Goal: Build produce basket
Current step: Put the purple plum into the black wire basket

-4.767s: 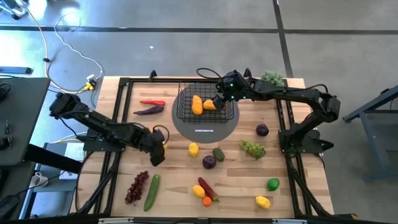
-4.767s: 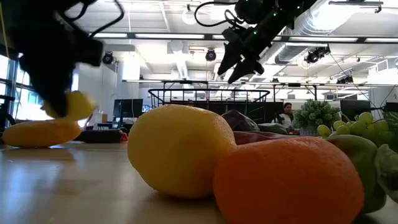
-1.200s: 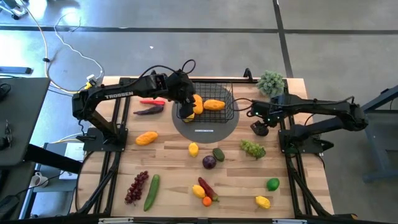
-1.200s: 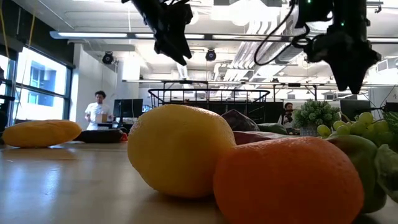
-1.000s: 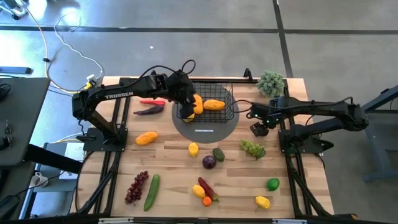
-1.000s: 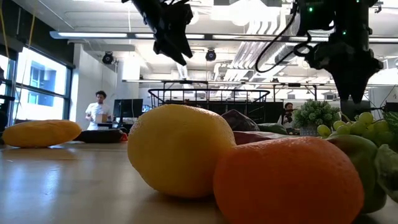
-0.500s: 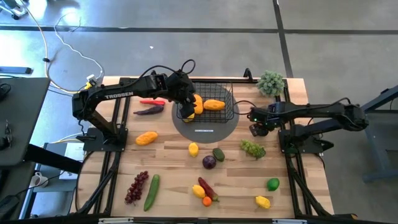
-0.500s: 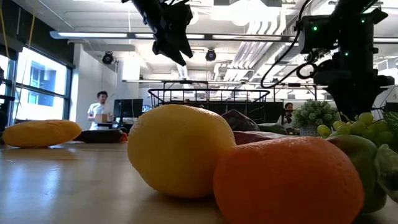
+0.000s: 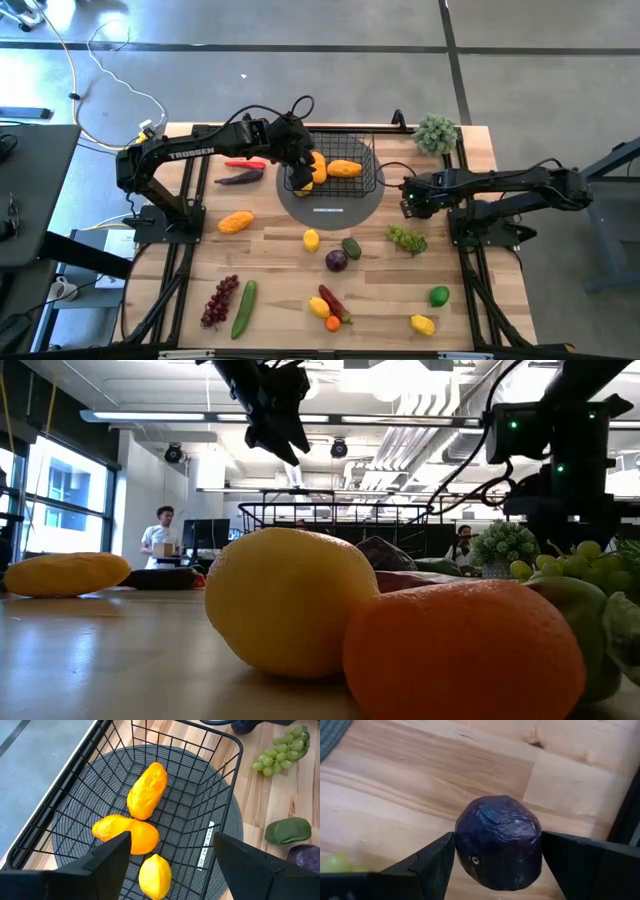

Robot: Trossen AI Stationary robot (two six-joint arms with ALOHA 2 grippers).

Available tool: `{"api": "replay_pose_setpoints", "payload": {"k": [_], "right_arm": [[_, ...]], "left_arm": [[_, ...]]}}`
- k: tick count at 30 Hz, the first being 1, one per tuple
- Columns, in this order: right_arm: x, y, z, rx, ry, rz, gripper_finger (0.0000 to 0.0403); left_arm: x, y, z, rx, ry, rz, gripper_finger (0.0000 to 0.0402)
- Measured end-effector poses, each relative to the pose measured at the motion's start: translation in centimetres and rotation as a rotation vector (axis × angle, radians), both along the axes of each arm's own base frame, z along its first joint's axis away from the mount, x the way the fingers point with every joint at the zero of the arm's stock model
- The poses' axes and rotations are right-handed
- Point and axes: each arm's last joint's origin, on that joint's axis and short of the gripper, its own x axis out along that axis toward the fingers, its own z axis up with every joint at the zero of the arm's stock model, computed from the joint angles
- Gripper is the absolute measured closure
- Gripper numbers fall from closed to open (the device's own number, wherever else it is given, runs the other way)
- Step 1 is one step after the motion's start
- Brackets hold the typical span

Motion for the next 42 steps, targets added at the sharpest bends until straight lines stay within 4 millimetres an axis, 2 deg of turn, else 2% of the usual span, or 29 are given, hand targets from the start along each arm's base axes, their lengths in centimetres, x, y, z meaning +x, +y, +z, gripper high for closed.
{"api": "replay_pose_setpoints", "payload": {"k": [5,12,16,20,27,38,42], "right_arm": [[-0.1,0.1,-0.3,0.013,-0.012,-0.013,0.0141],[0.0,0.2,-0.4,0.058,-0.026,-0.053,0.0224],[0.3,0.3,0.2,0.102,-0.035,-0.049,0.0232],[1.1,0.0,2.0,0.070,-0.072,-0.045,0.0235],[2.6,-0.5,5.9,-0.024,-0.161,-0.044,0.0235],[4.9,-1.7,14.7,-0.336,-0.407,0.033,0.0236],[5.9,-2.1,17.1,-0.469,-0.533,0.088,0.0240]], "left_arm": [[0.0,0.0,0.0,0.010,0.005,-0.014,0.0131],[0.0,0.0,0.0,0.009,0.008,-0.014,0.0131],[-0.2,-0.1,0.2,-0.007,0.000,-0.005,0.0131],[-1.0,-0.8,1.6,0.016,-0.039,-0.011,0.0131],[-3.0,-1.3,2.9,0.076,0.001,0.040,0.0131],[-4.2,-2.4,2.7,0.016,0.108,0.033,0.0131],[-4.6,-2.8,2.3,-0.009,0.167,0.021,0.0131]]}}
